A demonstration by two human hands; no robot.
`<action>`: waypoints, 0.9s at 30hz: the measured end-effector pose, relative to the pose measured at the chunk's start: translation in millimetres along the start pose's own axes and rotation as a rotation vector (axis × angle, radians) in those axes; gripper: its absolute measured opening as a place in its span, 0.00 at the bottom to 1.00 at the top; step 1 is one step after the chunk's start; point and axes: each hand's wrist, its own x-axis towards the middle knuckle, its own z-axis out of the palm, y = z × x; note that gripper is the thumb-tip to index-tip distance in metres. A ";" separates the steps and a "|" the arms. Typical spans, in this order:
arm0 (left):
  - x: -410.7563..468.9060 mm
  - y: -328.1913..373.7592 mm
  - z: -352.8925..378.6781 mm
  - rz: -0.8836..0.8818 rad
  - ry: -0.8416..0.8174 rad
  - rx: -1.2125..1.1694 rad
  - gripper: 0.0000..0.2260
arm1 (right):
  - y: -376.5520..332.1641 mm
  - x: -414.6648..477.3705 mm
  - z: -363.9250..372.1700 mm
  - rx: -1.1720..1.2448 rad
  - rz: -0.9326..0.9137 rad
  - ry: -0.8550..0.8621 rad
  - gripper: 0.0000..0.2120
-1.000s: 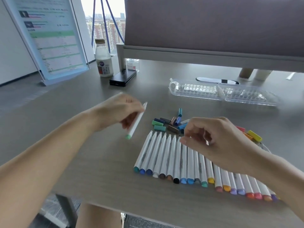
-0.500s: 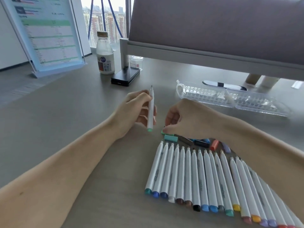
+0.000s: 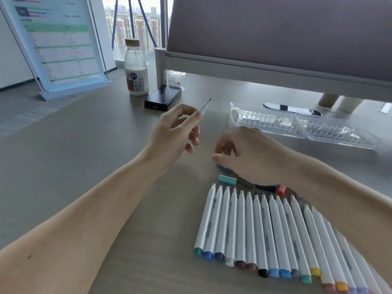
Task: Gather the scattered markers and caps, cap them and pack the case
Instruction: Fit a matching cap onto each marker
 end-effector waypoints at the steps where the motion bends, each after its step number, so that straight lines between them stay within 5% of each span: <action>1: -0.1 -0.1 -1.1 0.020 0.009 0.018 0.05 | 5.1 -8.6 -4.5 0.047 0.018 0.040 0.08; 6: -10.0 7.6 3.2 0.201 -0.081 0.102 0.02 | 34.7 -58.4 -9.6 0.333 0.060 0.133 0.02; 12: -31.1 14.8 15.5 0.321 -0.357 0.286 0.05 | 61.0 -78.3 -2.7 0.509 0.124 0.270 0.07; 27: -34.8 13.4 18.7 0.298 -0.396 0.381 0.05 | 58.6 -79.5 0.1 0.701 0.079 0.216 0.07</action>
